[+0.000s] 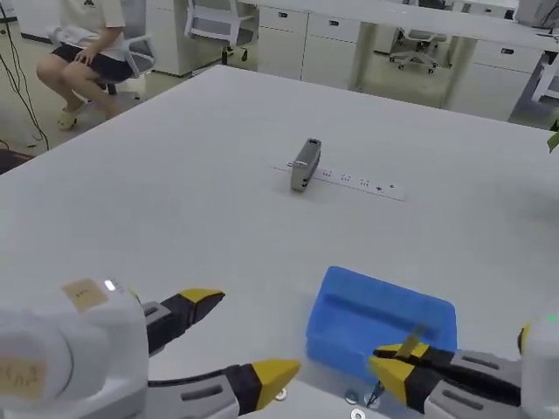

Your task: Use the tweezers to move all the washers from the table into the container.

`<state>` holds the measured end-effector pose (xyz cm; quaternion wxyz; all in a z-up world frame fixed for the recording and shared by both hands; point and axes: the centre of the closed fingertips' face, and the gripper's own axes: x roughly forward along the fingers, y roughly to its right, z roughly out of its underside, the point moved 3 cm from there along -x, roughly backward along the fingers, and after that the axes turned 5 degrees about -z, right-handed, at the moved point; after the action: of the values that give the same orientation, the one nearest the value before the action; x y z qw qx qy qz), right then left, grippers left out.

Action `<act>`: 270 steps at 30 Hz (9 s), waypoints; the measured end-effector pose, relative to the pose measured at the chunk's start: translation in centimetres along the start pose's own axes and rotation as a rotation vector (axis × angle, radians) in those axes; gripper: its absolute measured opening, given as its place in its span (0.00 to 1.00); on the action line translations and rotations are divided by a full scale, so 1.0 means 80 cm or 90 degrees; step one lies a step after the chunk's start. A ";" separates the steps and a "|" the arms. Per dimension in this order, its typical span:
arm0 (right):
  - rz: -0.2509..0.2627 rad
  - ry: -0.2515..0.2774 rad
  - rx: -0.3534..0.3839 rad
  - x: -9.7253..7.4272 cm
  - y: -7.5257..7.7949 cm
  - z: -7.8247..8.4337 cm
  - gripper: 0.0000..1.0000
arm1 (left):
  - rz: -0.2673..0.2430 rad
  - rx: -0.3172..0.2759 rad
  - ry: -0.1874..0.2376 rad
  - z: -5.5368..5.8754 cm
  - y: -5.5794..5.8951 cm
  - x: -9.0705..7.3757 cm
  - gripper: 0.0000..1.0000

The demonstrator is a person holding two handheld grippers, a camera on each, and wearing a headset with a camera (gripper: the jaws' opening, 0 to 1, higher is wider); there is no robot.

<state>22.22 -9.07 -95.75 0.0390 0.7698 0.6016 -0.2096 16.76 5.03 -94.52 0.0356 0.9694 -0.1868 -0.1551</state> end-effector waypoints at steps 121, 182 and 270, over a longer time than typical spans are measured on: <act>-0.092 -0.083 -0.079 0.034 -0.014 0.063 0.03 | -0.054 0.018 0.016 -0.007 -0.010 -0.005 0.65; 0.227 0.016 0.139 0.036 0.094 0.003 0.02 | 0.001 0.057 0.045 -0.012 0.003 -0.007 0.69; 0.029 -0.085 -0.015 0.050 0.013 0.052 0.03 | 0.019 0.063 0.018 -0.002 0.016 -0.002 0.68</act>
<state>22.84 -7.03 -101.18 0.0927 0.7670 0.5827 -0.2523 16.24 3.94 -94.13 -0.0078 0.9692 -0.2080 -0.1313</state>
